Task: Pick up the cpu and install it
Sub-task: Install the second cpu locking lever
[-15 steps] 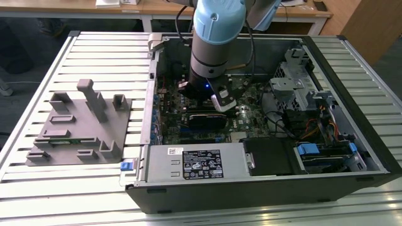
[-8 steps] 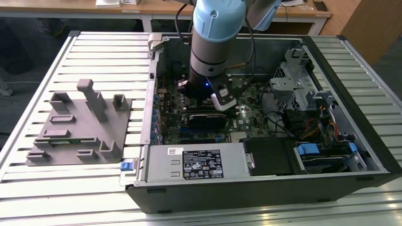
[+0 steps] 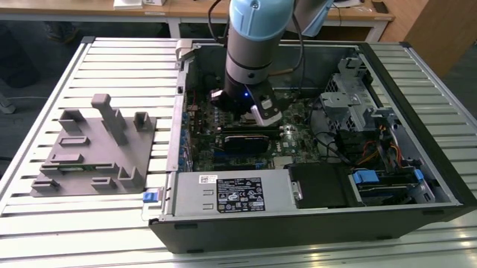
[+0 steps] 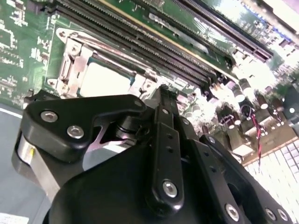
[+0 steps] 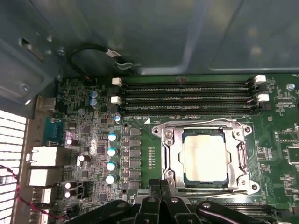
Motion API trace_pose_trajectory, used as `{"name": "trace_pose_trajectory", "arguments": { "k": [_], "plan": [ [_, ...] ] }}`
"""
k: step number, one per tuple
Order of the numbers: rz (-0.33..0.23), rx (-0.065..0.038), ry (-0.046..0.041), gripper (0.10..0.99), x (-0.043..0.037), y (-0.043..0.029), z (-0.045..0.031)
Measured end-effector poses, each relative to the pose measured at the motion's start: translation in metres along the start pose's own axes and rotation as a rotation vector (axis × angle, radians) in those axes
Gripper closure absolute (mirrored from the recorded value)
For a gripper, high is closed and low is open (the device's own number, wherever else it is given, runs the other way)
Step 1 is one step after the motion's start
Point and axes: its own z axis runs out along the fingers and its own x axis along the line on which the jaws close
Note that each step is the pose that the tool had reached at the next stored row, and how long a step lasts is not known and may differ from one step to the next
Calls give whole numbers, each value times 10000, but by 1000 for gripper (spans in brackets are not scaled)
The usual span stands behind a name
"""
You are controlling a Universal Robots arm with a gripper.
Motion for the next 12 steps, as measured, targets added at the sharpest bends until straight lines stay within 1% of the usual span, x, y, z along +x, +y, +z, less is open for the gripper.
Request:
{"name": "trace_pose_trajectory", "arguments": {
  "k": [7, 10, 12],
  "plan": [
    [-1, -6, 0, 980, 8, 42, -159],
    [4, -7, 0, 980, 11, 56, -215],
    [4, -18, 0, 980, 12, 62, -235]
  ]
}}
